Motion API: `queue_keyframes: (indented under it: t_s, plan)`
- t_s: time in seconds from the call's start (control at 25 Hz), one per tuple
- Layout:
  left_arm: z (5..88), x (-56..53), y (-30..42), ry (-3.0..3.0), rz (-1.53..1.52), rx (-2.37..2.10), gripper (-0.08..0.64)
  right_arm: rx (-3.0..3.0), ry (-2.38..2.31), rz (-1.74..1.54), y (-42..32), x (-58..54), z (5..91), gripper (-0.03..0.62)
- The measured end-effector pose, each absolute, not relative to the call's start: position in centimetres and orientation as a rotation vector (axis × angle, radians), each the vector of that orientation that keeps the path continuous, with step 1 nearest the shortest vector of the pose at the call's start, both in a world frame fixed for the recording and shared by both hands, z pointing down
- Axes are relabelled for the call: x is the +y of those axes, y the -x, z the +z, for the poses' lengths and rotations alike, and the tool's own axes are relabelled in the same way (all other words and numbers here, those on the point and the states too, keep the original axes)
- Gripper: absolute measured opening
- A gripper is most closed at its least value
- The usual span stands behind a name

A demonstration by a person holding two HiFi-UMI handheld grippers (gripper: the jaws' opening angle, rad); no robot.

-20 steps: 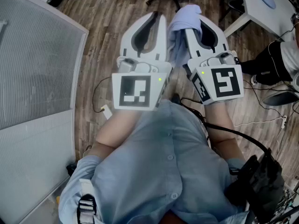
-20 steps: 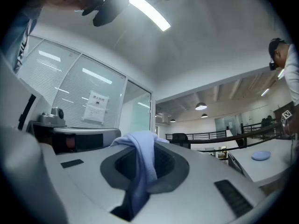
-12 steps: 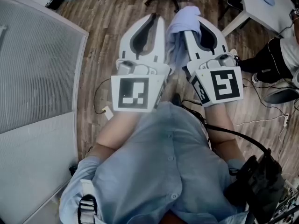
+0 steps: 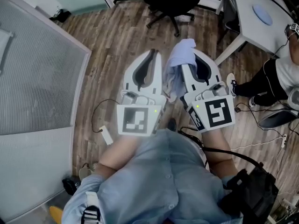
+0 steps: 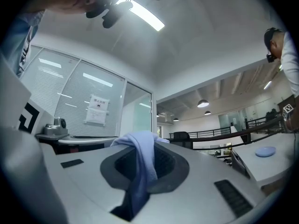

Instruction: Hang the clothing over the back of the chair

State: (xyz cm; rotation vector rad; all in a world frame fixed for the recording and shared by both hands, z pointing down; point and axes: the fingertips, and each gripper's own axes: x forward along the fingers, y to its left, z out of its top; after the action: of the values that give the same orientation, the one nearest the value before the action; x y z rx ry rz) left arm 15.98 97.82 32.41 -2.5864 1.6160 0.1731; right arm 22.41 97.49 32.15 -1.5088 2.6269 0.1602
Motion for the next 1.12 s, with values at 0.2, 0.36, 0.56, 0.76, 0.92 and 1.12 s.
queue_keyframes:
  t_s: [0.2, 0.36, 0.56, 0.76, 0.92, 1.12]
  plan:
    - [33.5, 95.0, -14.9, 2.592, 0.127, 1.665, 0.026, 2.647, 1.478, 0.128, -21.6, 94.5, 32.4, 0.034]
    - [33.1, 90.4, -13.5, 2.58, 0.148, 1.677, 0.026, 2.654, 1.47, 0.14, -20.4, 90.3, 32.1, 0.034]
    - [31.4, 83.8, -11.8, 2.564, 0.177, 1.651, 0.025, 2.659, 1.456, 0.131, -18.6, 83.9, 31.1, 0.034]
    - [30.8, 78.4, -9.4, 2.557, 0.187, 1.61, 0.026, 2.639, 1.474, 0.147, -16.3, 78.4, 30.0, 0.034]
    - [29.8, 74.6, -7.6, 2.548, 0.219, 1.58, 0.026, 2.625, 1.494, 0.181, -14.5, 74.7, 29.2, 0.034]
    - [29.7, 70.7, -6.1, 2.554, 0.234, 1.554, 0.026, 2.616, 1.522, 0.194, -13.1, 70.8, 29.3, 0.034]
